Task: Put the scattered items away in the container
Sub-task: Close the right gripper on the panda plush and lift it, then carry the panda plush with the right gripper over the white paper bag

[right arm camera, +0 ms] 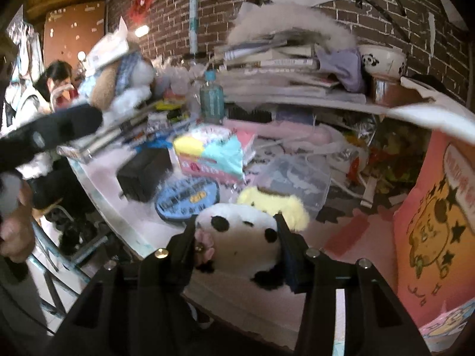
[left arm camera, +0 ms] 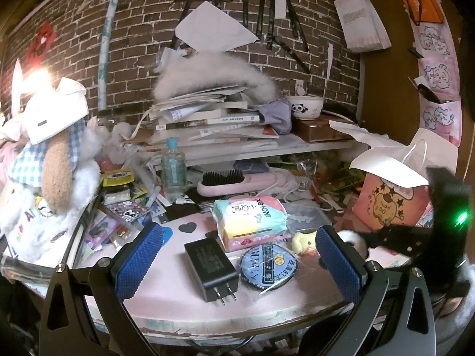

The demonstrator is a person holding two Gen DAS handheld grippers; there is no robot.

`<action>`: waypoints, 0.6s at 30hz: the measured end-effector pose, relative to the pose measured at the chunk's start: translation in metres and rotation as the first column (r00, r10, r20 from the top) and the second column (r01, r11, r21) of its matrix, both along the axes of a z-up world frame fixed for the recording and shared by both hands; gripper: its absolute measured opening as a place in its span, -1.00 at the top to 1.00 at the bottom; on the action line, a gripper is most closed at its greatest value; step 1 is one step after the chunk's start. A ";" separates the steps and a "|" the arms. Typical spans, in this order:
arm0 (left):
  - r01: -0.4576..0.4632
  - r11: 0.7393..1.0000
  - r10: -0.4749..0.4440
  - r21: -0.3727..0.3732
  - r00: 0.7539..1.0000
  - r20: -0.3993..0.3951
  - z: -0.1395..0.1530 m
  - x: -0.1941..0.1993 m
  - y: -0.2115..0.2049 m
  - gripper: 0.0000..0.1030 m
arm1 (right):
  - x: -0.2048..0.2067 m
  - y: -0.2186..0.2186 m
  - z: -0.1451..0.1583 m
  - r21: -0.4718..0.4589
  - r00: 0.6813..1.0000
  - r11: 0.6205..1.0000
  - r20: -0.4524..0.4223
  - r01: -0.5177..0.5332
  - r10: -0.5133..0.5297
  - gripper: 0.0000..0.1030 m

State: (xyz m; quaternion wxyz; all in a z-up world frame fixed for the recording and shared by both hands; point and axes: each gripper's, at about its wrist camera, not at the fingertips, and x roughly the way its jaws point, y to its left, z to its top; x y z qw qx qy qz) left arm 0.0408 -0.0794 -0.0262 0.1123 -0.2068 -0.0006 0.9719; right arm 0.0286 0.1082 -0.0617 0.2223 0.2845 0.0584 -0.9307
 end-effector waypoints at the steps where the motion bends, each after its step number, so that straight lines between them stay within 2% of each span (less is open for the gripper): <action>1: -0.002 1.000 0.002 -0.001 1.000 0.002 0.000 0.000 0.000 -1.00 | 0.001 0.001 0.005 -0.020 1.000 1.000 -0.003 -0.012 0.011 0.13; 9: 0.002 1.000 -0.002 -0.006 1.000 0.005 0.000 0.000 0.007 -1.00 | 0.017 0.008 0.057 -0.137 0.993 0.985 -0.069 -0.103 0.094 0.13; 18: 0.019 1.000 -0.019 -0.012 1.000 -0.003 0.004 0.003 0.016 -1.00 | 0.046 0.036 0.115 -0.185 0.979 0.978 -0.196 -0.092 0.055 0.13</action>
